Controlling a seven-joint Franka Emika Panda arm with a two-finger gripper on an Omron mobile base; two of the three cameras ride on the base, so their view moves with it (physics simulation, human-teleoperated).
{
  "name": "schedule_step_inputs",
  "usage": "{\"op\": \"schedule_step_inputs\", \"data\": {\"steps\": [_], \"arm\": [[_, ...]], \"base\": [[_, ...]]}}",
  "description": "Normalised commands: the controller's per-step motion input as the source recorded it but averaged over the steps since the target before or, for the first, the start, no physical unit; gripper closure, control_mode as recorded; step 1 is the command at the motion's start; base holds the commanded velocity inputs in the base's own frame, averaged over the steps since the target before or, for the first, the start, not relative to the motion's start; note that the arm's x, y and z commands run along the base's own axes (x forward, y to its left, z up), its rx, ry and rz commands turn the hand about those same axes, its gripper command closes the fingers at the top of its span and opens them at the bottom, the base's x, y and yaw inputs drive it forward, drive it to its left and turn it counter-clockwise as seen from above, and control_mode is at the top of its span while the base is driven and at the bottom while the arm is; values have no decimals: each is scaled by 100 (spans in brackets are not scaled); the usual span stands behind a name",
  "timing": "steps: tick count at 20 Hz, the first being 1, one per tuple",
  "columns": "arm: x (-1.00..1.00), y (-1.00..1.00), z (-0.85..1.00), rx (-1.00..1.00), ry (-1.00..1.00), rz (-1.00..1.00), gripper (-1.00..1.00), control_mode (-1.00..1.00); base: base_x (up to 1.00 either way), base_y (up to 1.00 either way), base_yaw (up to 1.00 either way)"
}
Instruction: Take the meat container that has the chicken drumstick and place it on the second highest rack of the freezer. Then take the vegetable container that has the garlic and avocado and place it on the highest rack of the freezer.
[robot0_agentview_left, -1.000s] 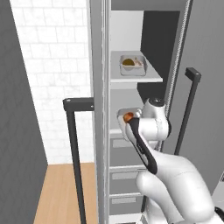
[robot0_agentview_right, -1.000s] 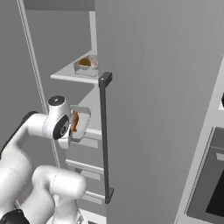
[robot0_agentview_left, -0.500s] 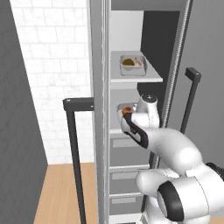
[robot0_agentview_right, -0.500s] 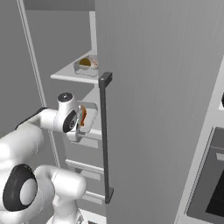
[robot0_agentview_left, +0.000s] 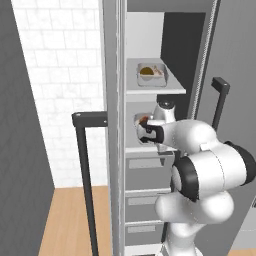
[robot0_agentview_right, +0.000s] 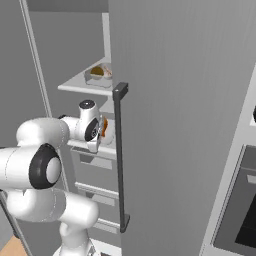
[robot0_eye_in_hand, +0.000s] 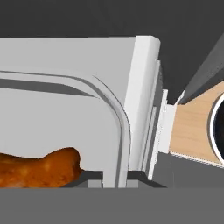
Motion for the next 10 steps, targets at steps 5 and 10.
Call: {"op": "schedule_step_inputs", "data": {"steps": [5, 10], "arm": [[63, 0, -30, 0, 0, 0, 100, -100], [67, 0, -46, -1, 1, 0, 100, -100]], "base": [[0, 0, 0], [0, 0, 0]]}}
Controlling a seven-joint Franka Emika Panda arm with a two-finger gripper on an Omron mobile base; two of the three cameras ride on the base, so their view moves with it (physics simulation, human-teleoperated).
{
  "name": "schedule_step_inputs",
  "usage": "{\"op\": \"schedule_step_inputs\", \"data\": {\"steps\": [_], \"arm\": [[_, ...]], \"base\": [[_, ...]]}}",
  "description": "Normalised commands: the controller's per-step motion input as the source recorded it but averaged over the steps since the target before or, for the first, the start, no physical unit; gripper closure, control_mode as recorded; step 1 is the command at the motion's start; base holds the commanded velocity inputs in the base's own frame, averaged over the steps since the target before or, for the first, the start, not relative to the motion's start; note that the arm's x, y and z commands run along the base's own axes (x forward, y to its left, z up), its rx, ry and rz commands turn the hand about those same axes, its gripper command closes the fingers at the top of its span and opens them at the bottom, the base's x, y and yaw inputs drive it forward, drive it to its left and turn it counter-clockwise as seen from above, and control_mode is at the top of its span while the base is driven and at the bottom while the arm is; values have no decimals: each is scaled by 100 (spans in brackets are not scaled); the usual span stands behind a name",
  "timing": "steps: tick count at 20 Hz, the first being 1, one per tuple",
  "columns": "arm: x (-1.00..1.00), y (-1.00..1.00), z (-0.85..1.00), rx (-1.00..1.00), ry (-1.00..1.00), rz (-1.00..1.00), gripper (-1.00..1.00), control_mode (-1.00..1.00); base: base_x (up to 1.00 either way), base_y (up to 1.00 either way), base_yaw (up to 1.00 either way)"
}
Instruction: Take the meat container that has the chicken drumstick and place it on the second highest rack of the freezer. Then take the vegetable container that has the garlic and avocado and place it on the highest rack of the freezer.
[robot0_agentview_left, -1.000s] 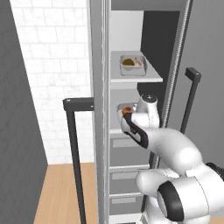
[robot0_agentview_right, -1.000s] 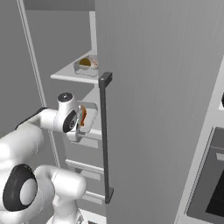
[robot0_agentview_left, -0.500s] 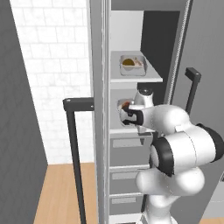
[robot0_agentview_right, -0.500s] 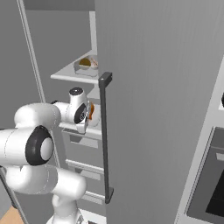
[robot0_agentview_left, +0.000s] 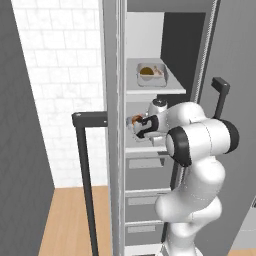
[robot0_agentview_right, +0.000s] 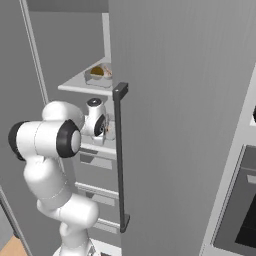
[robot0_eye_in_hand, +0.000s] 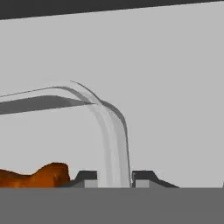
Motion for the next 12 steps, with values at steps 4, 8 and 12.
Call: {"op": "schedule_step_inputs", "data": {"steps": [4, 8, 12], "arm": [[74, 0, -50, -3, 2, 0, 100, -100], [15, 7, -34, -6, -2, 0, -100, -100], [-63, 0, 0, -1, -12, 0, -100, -100]], "base": [[0, 0, 0], [0, 0, 0], [0, 0, 0]]}}
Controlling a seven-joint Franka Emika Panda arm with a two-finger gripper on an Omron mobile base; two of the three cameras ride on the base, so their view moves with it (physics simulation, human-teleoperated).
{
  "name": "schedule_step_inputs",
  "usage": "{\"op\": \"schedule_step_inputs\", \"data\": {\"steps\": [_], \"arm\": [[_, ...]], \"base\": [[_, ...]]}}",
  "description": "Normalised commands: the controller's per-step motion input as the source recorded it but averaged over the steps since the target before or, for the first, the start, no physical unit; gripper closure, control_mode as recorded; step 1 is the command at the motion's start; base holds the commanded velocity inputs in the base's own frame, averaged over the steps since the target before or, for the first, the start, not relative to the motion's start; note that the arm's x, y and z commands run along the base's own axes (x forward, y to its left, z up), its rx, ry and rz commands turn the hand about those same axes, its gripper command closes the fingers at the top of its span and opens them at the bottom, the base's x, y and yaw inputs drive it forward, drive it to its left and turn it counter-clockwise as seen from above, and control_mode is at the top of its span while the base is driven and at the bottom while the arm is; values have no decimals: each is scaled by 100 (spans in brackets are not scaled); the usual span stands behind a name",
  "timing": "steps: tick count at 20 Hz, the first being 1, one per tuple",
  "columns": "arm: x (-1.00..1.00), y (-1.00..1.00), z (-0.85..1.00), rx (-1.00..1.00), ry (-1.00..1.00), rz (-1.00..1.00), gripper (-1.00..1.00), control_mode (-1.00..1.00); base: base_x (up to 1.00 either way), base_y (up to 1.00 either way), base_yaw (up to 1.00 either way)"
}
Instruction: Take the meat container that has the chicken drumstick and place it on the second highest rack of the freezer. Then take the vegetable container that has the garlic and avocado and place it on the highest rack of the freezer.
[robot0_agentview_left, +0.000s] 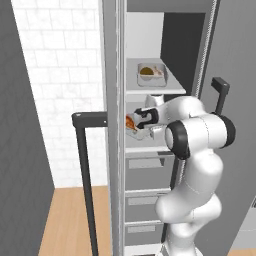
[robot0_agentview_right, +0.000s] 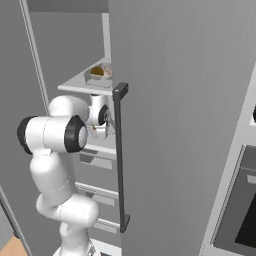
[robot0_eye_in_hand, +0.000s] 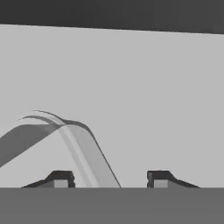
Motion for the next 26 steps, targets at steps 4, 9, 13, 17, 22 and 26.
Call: {"op": "schedule_step_inputs", "data": {"steps": [4, 9, 13, 17, 22, 26], "arm": [[-90, 1, 21, 0, -14, 0, -100, -100], [-90, 0, 60, 0, -12, 0, -100, -100], [-8, 0, 100, 0, -30, 0, -100, -100], [-21, 0, 66, 0, -27, 0, -100, -100], [-92, 0, 21, 0, -17, 1, -100, -100], [-96, 0, 11, 0, -11, 1, -100, -100]], "base": [[0, 0, 0], [0, 0, 0], [0, 0, 0], [0, 0, 0], [0, 0, 0], [0, 0, 0]]}}
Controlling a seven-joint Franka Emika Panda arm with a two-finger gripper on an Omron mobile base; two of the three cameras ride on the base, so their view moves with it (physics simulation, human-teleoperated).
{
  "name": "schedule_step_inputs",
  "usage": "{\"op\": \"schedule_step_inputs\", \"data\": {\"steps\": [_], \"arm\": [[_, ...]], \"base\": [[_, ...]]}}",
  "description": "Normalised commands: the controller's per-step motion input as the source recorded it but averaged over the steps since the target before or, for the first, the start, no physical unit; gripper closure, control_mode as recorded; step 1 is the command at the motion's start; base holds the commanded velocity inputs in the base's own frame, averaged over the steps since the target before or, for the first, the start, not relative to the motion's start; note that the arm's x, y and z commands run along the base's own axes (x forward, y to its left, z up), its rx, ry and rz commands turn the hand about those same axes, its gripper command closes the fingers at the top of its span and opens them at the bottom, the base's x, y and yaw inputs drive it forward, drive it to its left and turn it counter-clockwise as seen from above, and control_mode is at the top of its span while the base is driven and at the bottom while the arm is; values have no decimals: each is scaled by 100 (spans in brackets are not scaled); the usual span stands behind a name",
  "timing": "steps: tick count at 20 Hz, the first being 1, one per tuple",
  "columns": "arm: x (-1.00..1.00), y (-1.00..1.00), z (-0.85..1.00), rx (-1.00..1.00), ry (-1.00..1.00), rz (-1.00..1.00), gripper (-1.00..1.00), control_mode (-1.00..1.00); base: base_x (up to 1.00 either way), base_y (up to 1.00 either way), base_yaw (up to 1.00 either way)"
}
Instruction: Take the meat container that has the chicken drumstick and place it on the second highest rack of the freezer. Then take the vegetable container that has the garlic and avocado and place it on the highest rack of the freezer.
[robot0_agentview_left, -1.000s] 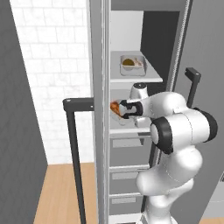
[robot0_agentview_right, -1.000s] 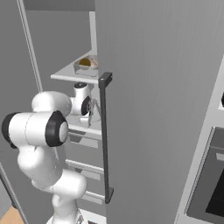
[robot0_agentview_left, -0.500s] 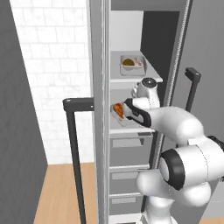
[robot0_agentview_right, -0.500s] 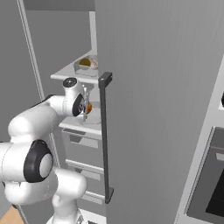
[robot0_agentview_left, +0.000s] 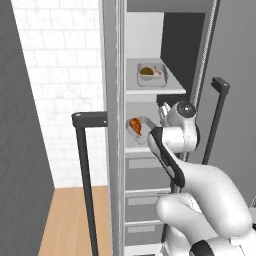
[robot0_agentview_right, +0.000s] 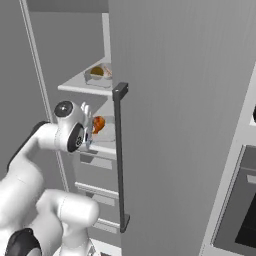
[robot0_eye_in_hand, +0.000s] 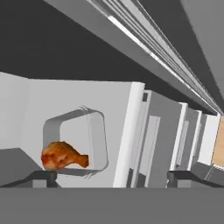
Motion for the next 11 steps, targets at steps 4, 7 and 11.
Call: {"op": "schedule_step_inputs", "data": {"steps": [4, 7, 11], "arm": [[-49, -13, 43, 0, -17, 2, -100, -100], [-37, -36, 45, 0, -20, 1, -100, -100], [-3, -23, 34, 3, -2, 0, -100, -100]], "base": [[0, 0, 0], [0, 0, 0], [0, 0, 0]]}}
